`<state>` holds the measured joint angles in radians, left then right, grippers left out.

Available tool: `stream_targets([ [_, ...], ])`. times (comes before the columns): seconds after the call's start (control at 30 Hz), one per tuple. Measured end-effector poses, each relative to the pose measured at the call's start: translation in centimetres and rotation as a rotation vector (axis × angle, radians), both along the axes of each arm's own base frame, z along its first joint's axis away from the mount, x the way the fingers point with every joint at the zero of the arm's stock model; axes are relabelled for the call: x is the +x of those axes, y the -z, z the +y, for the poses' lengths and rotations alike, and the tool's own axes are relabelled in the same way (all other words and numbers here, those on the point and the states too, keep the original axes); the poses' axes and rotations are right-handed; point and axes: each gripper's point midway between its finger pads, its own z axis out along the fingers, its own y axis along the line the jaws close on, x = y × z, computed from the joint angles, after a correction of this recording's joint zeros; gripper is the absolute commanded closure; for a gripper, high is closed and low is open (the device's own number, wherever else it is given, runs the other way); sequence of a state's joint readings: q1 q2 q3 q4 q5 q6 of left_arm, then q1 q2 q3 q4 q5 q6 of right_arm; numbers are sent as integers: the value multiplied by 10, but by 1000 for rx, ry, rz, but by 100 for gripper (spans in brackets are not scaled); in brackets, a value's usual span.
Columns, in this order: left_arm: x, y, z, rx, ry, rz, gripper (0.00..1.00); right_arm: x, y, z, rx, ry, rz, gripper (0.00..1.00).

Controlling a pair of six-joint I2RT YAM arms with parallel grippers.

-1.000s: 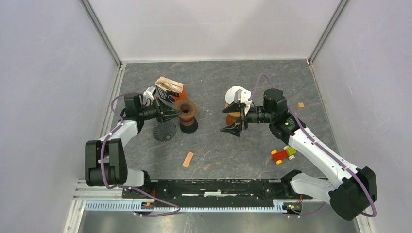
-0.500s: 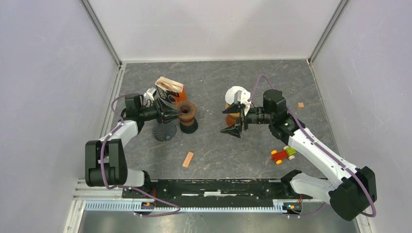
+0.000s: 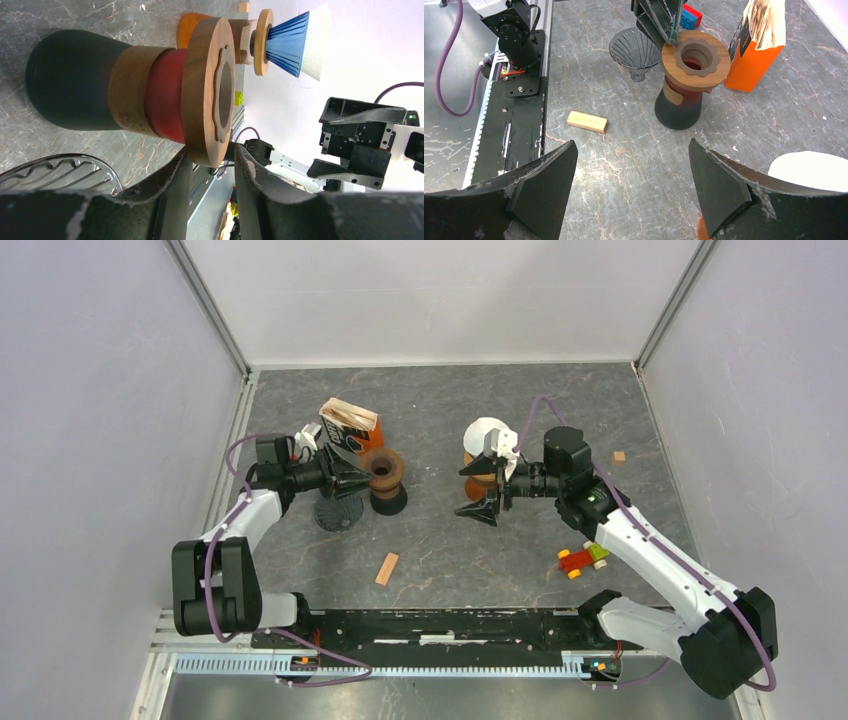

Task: Place the coffee filter in the dripper
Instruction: Place the dripper holder onto the coffee server, then pick up the coffee dripper from the center of the board.

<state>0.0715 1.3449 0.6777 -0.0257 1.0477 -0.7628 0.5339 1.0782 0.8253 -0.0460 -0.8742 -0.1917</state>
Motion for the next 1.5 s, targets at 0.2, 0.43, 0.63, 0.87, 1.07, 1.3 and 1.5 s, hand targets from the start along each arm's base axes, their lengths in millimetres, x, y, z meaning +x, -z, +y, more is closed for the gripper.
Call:
stream_targets([
  [0.2,-5,-2,1,24,3,-5,53,-2,-1,-1,3,-1,-4,11],
  [0.43,-8,-3,6,94,12,-24,44,-4,-2,-2,7,-5,-10,11],
  [0.63,-12,-2,14,208,39,-43,39,-5,1,-3,2,-6,-8,10],
  [0.87,-20,-10,41,465,49,-153,39,-5,2,-3,2,-6,-10,10],
  [1.07,-17,-6,85,784,52,-227,36,-5,2,-3,2,-8,-10,10],
  [1.3,-26,29,125,1027,145,-142,34,-6,3,-2,2,-13,-5,10],
  [1.5,-33,58,135,1071,216,-63,42,-6,4,-2,1,-16,0,9],
])
